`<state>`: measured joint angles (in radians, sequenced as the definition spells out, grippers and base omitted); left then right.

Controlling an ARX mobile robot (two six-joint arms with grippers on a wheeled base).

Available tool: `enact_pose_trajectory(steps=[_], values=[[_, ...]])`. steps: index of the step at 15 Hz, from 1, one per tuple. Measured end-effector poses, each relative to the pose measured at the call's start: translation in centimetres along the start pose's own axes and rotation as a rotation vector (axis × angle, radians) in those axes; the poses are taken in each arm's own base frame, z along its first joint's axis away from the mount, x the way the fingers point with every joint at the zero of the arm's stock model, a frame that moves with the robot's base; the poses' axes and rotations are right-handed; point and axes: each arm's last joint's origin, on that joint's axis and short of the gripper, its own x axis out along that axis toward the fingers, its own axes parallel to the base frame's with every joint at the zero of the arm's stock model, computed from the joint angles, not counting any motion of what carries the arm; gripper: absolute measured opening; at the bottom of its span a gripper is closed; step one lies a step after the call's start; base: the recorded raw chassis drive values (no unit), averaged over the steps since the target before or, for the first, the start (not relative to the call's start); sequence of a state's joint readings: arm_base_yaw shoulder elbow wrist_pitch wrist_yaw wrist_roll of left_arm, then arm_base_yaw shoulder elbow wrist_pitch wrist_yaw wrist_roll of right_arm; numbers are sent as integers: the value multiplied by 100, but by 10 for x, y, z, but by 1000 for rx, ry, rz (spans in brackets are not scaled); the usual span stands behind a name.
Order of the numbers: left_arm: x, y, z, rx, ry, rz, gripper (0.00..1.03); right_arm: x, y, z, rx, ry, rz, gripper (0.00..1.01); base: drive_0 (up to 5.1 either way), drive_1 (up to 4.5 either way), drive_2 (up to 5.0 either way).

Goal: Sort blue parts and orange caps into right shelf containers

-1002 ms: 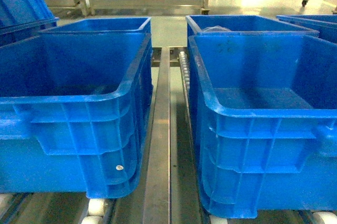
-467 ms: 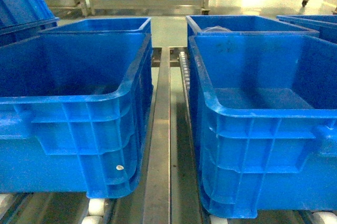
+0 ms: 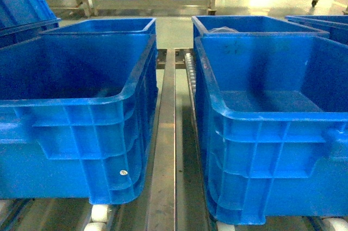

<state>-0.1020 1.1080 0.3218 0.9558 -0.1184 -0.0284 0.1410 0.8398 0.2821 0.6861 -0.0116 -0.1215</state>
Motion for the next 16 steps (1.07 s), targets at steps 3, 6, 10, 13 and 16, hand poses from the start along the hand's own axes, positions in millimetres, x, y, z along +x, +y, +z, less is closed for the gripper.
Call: enact_pose_trajectory(steps=[3,6,10,13,16], values=[[81,-9,-39,-3,217,-4,44,81,-3,-32,34,140,-29,46,0,0,0],[89,-10,-39,-22,211,-23,75,93,-1,-60,59,226,-26,81,0,0,0],[71,-10,-38,-19,221,-18,98,88,-2,-46,79,167,-10,98,0,0,0],[66,-12,-29,-35,185,-40,98,83,-4,-40,75,148,-42,98,0,0,0],[43,-4,-34,15,173,-12,74,50,-8,-49,96,150,-139,65,0,0,0]])
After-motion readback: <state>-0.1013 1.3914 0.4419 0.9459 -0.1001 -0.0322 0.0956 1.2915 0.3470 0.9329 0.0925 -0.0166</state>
